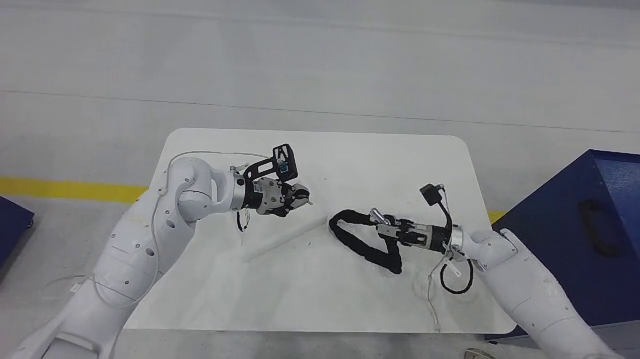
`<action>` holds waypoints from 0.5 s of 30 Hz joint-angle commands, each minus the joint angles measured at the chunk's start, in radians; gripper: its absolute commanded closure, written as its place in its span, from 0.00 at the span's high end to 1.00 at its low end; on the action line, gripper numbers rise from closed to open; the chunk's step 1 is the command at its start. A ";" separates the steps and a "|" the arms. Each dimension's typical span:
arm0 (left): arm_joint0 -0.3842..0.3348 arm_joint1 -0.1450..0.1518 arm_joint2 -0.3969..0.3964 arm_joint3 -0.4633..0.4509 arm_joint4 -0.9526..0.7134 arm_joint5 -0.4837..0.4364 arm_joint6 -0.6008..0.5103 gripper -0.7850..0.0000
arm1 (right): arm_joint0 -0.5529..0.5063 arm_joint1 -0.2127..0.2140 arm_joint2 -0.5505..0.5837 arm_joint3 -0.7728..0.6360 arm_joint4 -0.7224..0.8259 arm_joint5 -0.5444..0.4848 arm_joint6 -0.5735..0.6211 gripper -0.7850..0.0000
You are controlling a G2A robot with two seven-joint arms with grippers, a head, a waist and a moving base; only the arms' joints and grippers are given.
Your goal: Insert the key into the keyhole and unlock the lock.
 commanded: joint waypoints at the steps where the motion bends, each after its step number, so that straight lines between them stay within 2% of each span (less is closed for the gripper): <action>1: 0.000 0.000 0.000 0.000 0.000 0.000 0.000 0.00 | -0.049 0.015 0.068 -0.094 -0.114 0.000 -0.132 0.00; 7: 0.000 0.000 0.000 0.000 0.000 0.000 0.000 0.00 | -0.224 0.069 0.286 -0.319 -0.274 0.000 -0.338 0.00; 11: 0.000 0.000 0.000 0.000 0.000 0.000 0.000 0.00 | -0.314 0.087 0.400 -0.443 -0.375 0.000 -0.493 0.00; 15: 0.000 0.000 0.000 0.000 0.000 0.000 0.000 0.00 | -0.329 0.089 0.414 -0.453 -0.399 0.000 -0.521 0.00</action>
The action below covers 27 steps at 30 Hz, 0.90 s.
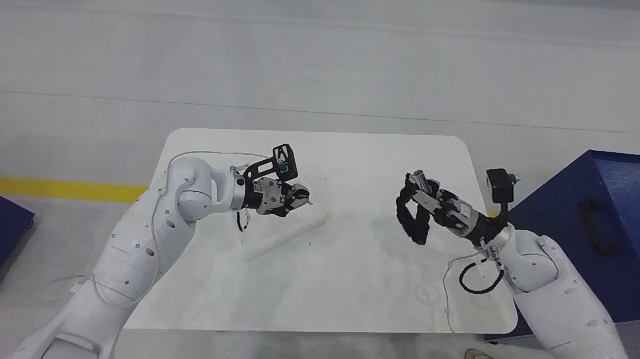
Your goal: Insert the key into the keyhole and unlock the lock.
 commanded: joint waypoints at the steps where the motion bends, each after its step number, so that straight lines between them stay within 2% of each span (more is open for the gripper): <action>1: 0.000 0.000 0.000 0.000 0.000 0.000 0.000 0.00 | 0.002 0.000 -0.002 0.002 0.009 0.000 0.011 0.00; 5: 0.002 0.000 -0.003 -0.001 0.000 0.007 0.005 0.00 | 0.003 0.000 -0.001 -0.002 0.003 0.003 0.012 0.00; 8: 0.016 0.012 -0.040 -0.055 0.106 0.093 0.056 0.00 | -0.009 -0.003 0.029 -0.039 -0.196 0.016 -0.022 0.00; 11: 0.050 0.025 -0.088 -0.135 0.180 0.084 0.188 0.00 | -0.032 -0.009 0.008 -0.051 -0.242 0.000 -0.070 0.00; 15: 0.101 0.039 -0.121 -0.263 0.373 0.062 0.396 0.00 | -0.039 -0.002 -0.021 -0.090 -0.301 0.000 -0.119 0.00; 25: 0.101 0.039 -0.121 -0.263 0.373 0.062 0.396 0.00 | -0.038 0.003 -0.028 -0.100 -0.299 0.000 -0.147 0.00; 27: 0.108 0.038 -0.120 -0.295 0.383 0.071 0.423 0.00 | -0.038 0.003 -0.028 -0.100 -0.299 0.000 -0.147 0.00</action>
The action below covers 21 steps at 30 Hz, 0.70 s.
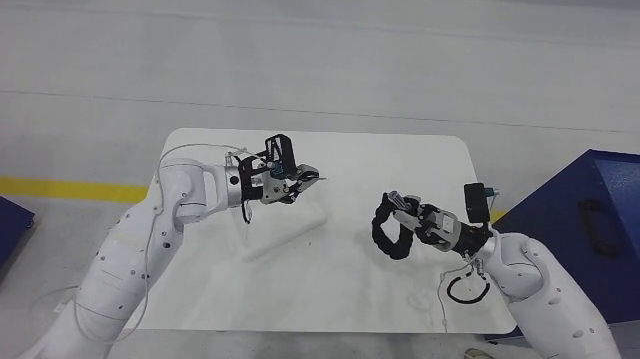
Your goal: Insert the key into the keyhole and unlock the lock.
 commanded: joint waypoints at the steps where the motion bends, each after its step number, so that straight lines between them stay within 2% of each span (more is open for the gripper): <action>1: 0.004 -0.001 0.006 -0.050 0.033 -0.013 0.052 0.00 | -0.001 0.000 0.000 -0.001 -0.005 0.006 0.002 0.00; 5: -0.017 0.000 0.014 -0.091 0.183 -0.047 0.221 0.00 | 0.008 -0.003 -0.011 -0.008 -0.088 0.000 0.022 0.00; 7: -0.029 -0.002 0.034 -0.109 0.259 -0.063 0.315 0.00 | 0.021 -0.003 -0.012 -0.015 -0.177 0.000 0.006 0.00; 10: -0.048 -0.005 0.079 -0.120 0.382 -0.078 0.424 0.00 | 0.027 -0.004 -0.023 -0.022 -0.295 0.000 -0.090 0.00; 13: -0.062 -0.010 0.131 -0.114 0.471 -0.083 0.531 0.00 | 0.034 -0.002 -0.024 -0.021 -0.471 0.000 -0.245 0.00; 15: -0.064 -0.010 0.135 -0.113 0.480 -0.082 0.542 0.00 | 0.032 -0.003 -0.029 -0.010 -0.550 0.000 -0.353 0.00; 21: -0.064 -0.010 0.135 -0.113 0.480 -0.082 0.542 0.00 | 0.032 -0.003 -0.029 -0.010 -0.550 0.000 -0.353 0.00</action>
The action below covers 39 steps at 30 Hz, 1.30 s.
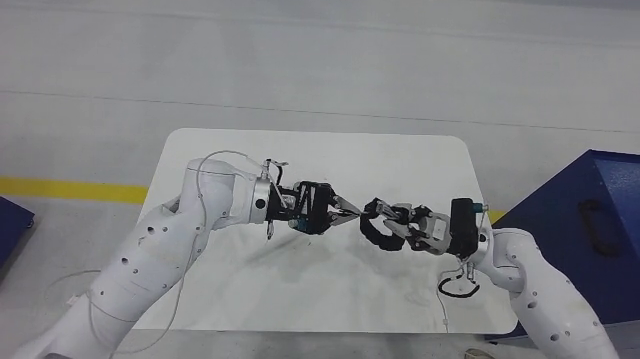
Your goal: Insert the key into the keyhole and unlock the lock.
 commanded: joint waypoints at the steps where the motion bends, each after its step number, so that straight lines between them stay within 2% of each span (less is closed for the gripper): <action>1: 0.000 0.000 0.000 0.000 0.000 0.000 0.000 0.00 | 0.000 0.000 0.000 0.000 0.000 0.000 0.009 0.00; 4: 0.000 0.000 0.000 0.000 0.000 0.000 0.000 0.00 | 0.000 0.000 0.000 0.000 0.000 0.000 0.009 0.00; 7: 0.017 0.002 -0.010 -0.021 0.007 0.041 -0.023 0.00 | -0.005 -0.001 -0.003 -0.003 0.001 0.008 0.013 0.00; 10: 0.021 0.008 -0.029 -0.042 0.025 0.054 -0.007 0.00 | -0.012 -0.006 0.001 -0.031 -0.062 0.088 -0.020 0.00; 16: 0.033 0.023 -0.042 -0.103 0.110 0.072 0.060 0.00 | -0.035 -0.016 -0.013 0.000 -0.366 0.264 -0.339 0.00; 22: 0.042 0.038 -0.050 -0.147 0.198 0.095 0.172 0.00 | -0.009 -0.025 -0.037 0.084 -0.503 0.396 -0.582 0.00; 24: 0.042 0.038 -0.050 -0.147 0.198 0.095 0.172 0.00 | -0.003 -0.026 -0.038 0.095 -0.546 0.439 -0.634 0.00; 36: 0.042 0.038 -0.050 -0.147 0.198 0.095 0.172 0.00 | -0.003 -0.026 -0.038 0.095 -0.546 0.439 -0.634 0.00; 39: 0.048 0.040 -0.039 -0.183 0.230 0.103 0.142 0.00 | -0.003 -0.026 -0.038 0.095 -0.546 0.439 -0.634 0.00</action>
